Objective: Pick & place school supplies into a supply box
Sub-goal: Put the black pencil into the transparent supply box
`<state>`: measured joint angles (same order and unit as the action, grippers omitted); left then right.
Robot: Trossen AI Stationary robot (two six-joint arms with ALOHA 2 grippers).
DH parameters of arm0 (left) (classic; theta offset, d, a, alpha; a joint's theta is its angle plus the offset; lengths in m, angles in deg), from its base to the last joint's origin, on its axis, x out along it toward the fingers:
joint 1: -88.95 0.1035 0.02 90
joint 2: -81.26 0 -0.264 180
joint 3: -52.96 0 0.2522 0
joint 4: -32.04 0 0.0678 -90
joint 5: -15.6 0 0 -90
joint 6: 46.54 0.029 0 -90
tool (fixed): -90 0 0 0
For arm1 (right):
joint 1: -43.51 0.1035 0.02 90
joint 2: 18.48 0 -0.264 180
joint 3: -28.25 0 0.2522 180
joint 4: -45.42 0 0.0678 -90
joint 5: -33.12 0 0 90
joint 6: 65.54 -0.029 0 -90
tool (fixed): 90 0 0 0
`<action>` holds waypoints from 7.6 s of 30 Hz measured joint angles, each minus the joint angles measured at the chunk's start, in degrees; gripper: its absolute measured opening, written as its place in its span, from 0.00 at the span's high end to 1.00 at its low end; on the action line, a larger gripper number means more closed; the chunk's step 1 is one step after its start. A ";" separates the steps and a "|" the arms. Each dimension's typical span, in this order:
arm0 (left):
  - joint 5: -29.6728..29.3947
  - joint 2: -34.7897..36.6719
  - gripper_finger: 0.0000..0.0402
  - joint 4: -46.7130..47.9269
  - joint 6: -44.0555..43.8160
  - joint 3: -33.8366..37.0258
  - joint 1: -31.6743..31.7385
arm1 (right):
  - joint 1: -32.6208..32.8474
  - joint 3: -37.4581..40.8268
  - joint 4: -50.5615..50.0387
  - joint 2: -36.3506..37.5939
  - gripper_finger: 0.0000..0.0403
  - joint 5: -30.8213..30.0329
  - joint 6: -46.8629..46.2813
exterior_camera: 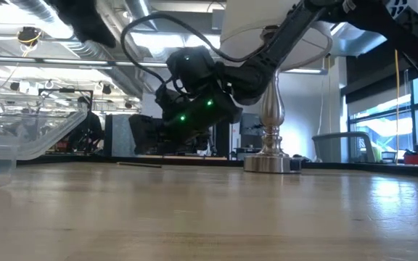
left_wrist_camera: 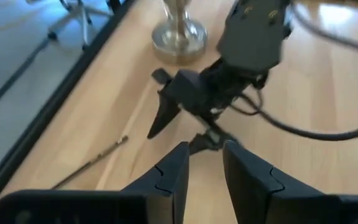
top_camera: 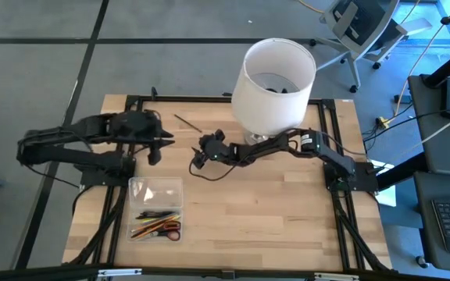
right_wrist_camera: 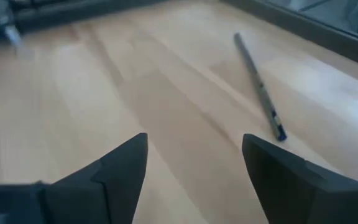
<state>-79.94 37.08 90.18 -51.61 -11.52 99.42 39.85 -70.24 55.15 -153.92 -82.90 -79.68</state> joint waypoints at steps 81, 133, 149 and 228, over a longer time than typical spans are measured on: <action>-7.04 -59.70 0.72 -8.00 41.88 -15.56 21.43 | 17.86 23.80 -34.78 36.35 0.34 -4.45 -17.28; 4.71 -66.27 0.92 -7.96 49.18 -15.67 22.53 | 17.86 23.78 -35.78 36.33 0.34 -4.25 -17.45; 6.66 -66.34 0.98 -11.21 35.14 -15.58 13.83 | 25.21 29.36 -46.02 43.18 0.34 -6.64 -30.75; 15.10 -49.02 0.99 -26.89 -20.79 -15.56 -18.14 | 30.47 57.75 13.31 37.66 0.34 -7.35 -19.87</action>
<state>-64.84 -11.94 63.29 -72.39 -27.08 81.27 70.32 -12.49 68.46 -116.26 -90.24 -99.56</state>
